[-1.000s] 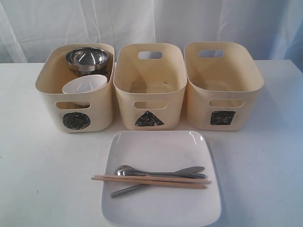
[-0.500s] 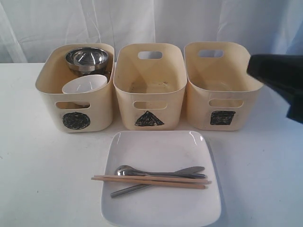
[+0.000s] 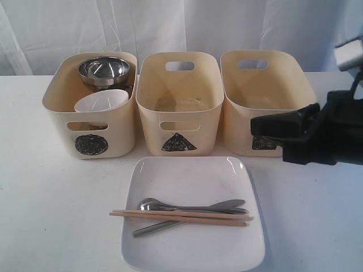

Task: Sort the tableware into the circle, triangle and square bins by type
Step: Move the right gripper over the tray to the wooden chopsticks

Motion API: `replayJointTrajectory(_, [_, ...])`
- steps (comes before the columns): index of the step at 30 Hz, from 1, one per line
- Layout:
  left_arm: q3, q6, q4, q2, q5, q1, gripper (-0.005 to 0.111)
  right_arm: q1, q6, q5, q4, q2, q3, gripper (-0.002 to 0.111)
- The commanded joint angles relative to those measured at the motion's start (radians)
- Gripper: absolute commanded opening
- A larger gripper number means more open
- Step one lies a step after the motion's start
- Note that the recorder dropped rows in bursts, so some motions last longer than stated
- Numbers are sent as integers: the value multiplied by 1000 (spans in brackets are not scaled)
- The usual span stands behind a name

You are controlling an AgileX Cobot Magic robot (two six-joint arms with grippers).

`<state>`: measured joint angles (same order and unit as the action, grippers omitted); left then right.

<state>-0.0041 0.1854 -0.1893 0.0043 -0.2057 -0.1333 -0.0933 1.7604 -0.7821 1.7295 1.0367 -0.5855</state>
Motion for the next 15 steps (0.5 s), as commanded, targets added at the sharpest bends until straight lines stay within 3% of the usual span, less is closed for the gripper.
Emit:
replayJointTrajectory(1, [4,-6,-10,-4,-4,5,0,-11,-88,-10,-10,91,-3,0])
replayJointTrajectory(9, [4,-6,-10,-4,-4,5,0,-135,-354,-5,-6,250,-3,0])
replayJointTrajectory(15, [4,-6,-10,-4,-4,5,0,-198,-428,77,-6,341,-3,0])
